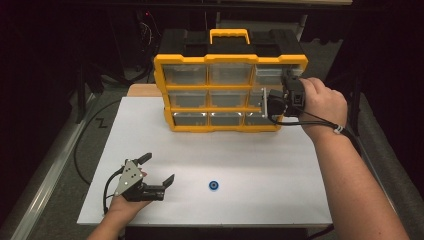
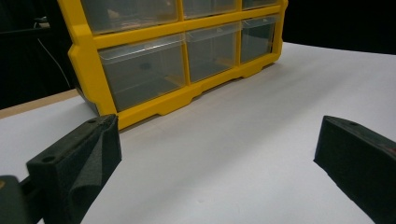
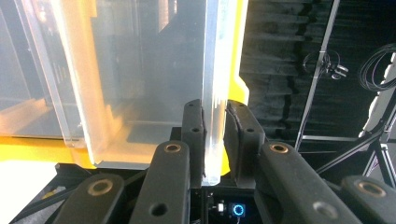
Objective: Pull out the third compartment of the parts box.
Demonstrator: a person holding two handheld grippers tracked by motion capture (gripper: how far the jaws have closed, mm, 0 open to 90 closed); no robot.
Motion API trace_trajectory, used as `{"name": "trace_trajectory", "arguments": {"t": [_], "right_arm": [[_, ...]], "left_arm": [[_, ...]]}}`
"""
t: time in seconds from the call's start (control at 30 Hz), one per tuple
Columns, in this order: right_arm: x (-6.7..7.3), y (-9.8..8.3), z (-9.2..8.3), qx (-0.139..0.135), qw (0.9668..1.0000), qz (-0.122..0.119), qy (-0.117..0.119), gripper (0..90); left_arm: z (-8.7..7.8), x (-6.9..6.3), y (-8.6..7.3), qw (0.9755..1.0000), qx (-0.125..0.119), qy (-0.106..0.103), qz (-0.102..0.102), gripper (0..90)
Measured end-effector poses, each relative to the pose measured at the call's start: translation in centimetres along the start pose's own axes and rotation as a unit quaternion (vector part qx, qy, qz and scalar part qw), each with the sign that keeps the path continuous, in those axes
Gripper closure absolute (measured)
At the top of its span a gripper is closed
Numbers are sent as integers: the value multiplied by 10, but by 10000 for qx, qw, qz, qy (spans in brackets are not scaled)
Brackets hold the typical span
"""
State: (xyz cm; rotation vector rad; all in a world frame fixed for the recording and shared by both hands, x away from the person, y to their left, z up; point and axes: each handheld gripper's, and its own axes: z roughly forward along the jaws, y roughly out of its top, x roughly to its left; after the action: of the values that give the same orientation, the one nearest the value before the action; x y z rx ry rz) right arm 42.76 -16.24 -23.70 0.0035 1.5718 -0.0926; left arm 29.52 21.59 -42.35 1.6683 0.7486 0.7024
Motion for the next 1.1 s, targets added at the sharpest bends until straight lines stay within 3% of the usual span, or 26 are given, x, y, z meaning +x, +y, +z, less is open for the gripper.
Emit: {"name": "trace_trajectory", "arguments": {"t": [1.1], "right_arm": [[0,-5,-35,-77,10000,36,-18,808]], "left_arm": [[0,-1,1,10000,-16,-6,18,12]]}}
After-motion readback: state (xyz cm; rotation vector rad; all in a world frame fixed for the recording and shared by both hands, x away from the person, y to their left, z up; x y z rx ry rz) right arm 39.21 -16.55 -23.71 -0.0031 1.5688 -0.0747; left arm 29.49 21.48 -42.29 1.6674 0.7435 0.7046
